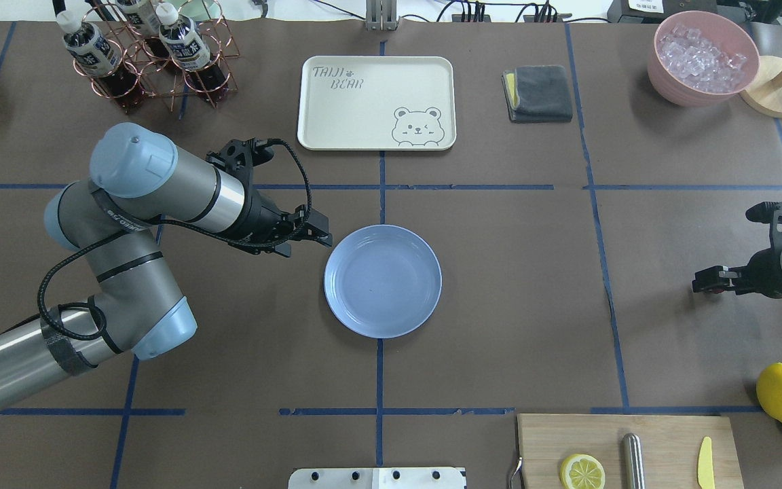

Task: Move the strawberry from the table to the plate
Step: 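Open the left gripper off the plate rim while the right arm reaches toward the strawberry, then grasp the red strawberry with the right gripper while the left arm withdraws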

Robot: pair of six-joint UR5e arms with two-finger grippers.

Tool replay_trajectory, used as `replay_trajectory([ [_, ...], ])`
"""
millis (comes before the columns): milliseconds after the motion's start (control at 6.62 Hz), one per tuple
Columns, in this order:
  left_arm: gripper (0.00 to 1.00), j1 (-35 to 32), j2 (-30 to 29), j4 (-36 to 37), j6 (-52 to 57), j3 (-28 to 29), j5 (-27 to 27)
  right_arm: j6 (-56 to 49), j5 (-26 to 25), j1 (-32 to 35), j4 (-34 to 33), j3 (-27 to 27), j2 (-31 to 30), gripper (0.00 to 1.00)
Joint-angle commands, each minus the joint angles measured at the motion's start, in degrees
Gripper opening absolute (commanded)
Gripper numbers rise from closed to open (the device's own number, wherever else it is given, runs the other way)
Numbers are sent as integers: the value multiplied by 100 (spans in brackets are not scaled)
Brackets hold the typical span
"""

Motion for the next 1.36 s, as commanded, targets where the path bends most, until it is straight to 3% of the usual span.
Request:
replay_trajectory([
  [0,86,-1,31,0,0,-37,0,9,0,-7,3,-15,1,48],
  [151,86,-1,31,0,0,-37,9,0,0,-7,3,29,1,5],
  [453,86,8,31,0,8,-28,9,-35,9,-7,3,29,9,0],
  [756,86,-9,31,0,8,-45,0,8,17,-7,-84,675,18,0],
  [907,86,-157,49,0,17,-133,-17,235,17,11,-129,836,357,0],
  [1209,86,-481,566,9,488,-467,9,1324,-174,-409,-907,864,1585,0],
])
